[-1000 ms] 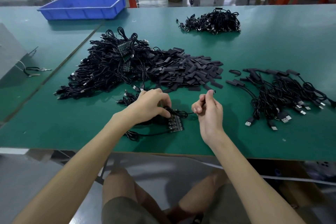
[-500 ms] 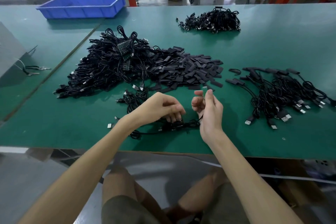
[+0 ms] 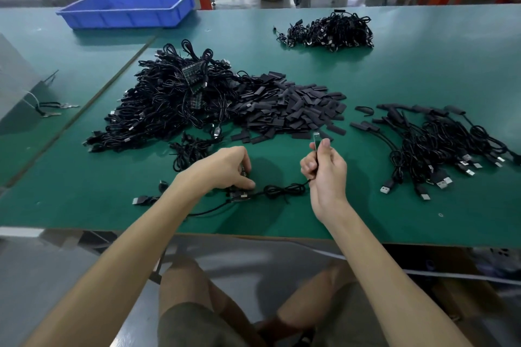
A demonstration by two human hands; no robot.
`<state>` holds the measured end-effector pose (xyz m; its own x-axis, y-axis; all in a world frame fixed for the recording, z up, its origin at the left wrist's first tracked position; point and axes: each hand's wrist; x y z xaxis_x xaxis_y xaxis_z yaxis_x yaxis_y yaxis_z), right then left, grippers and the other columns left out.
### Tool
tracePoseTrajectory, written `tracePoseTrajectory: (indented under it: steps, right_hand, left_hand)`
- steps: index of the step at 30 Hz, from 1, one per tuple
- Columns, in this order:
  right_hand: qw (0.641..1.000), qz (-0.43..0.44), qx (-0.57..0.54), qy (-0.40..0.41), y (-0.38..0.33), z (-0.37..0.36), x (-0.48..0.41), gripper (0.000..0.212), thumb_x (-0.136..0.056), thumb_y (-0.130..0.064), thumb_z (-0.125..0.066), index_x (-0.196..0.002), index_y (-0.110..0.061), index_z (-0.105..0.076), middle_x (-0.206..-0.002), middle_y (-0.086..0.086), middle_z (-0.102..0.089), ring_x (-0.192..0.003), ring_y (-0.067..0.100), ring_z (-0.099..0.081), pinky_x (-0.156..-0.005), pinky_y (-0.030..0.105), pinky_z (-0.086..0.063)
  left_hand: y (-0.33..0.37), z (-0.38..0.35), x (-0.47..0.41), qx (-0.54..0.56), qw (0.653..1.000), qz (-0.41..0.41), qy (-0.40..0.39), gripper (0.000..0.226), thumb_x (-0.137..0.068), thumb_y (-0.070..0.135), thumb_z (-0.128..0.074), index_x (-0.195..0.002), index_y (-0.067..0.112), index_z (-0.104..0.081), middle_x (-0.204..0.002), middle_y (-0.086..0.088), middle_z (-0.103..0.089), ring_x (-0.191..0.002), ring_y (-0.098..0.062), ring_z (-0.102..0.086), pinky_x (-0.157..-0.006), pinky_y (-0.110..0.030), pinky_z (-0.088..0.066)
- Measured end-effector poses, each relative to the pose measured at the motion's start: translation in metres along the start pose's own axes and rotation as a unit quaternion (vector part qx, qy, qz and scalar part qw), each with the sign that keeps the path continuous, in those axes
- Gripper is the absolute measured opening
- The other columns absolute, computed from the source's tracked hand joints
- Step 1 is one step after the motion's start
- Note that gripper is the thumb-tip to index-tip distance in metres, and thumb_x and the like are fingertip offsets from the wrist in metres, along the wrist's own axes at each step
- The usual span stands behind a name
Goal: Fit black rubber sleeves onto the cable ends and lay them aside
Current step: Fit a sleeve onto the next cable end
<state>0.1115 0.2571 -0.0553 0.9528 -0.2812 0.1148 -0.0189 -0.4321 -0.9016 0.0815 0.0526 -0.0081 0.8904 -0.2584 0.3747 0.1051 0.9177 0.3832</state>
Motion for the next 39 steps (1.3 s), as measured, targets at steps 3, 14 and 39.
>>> tracePoseTrajectory:
  steps: [3, 14, 39]
  right_hand:
    - [1.000, 0.006, 0.019, -0.007, 0.000, -0.002, 0.000, 0.032, -0.113, -0.031, -0.040, -0.098, -0.006, -0.053, -0.053, -0.009, -0.045, -0.051, 0.008, -0.041, -0.051, 0.021, -0.033]
    - [0.993, 0.043, 0.104, -0.020, 0.005, -0.002, 0.002, 0.030, -0.110, -0.035, -0.048, -0.098, -0.011, -0.062, -0.065, -0.006, -0.066, -0.062, 0.005, -0.062, -0.056, 0.017, -0.046]
    - [0.977, 0.071, 0.190, -0.066, 0.009, -0.004, 0.004, 0.031, -0.109, -0.033, -0.050, -0.096, -0.011, -0.067, -0.072, 0.001, -0.074, -0.069, 0.009, -0.066, -0.060, 0.020, -0.049]
  left_hand:
    - [-0.003, 0.013, 0.002, -0.056, 0.997, 0.030, -0.043, 0.032, -0.085, 0.034, -0.082, -0.105, 0.020, -0.061, -0.098, 0.005, -0.060, -0.090, -0.017, -0.060, -0.080, -0.035, -0.051]
    - [0.030, -0.003, -0.054, 0.031, 0.977, 0.003, 0.211, 0.032, -0.097, 0.030, -0.068, -0.115, 0.007, -0.056, -0.123, -0.011, -0.046, -0.107, -0.030, -0.051, -0.092, -0.045, -0.049]
    - [0.032, -0.011, -0.032, 0.020, 0.988, -0.003, 0.155, 0.044, -0.091, 0.048, -0.072, -0.099, 0.006, -0.061, -0.095, -0.007, -0.061, -0.087, -0.026, -0.060, -0.077, -0.043, -0.054]
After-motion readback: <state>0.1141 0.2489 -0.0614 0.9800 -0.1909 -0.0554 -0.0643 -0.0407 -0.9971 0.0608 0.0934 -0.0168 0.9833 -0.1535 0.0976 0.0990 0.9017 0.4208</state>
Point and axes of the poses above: each hand's wrist, its own x-axis away from the middle knuckle, its own z-axis out of the back of the hand, y = z × x
